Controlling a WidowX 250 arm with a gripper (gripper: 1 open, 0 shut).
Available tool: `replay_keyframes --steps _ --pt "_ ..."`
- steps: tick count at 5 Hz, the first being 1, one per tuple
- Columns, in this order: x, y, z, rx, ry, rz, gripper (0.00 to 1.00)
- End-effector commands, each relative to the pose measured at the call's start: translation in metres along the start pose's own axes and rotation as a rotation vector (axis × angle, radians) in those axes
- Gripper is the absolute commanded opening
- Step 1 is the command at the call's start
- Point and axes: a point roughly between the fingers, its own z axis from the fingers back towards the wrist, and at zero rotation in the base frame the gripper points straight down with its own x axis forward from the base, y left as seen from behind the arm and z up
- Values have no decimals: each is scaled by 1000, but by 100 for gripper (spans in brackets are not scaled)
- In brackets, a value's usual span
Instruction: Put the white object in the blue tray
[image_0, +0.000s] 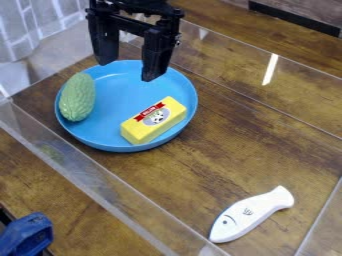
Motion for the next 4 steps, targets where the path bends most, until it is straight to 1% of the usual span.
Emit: replay_keyframes --steps 1,2,3,4 --pt "0 -5 -6 -1 14 -18 100" --pt "1 -12 -13 -2 29 -40 100" --pt "1 -23 -19 -5 40 -71 100" --pt "-1 -49 -25 -8 40 -134 100"
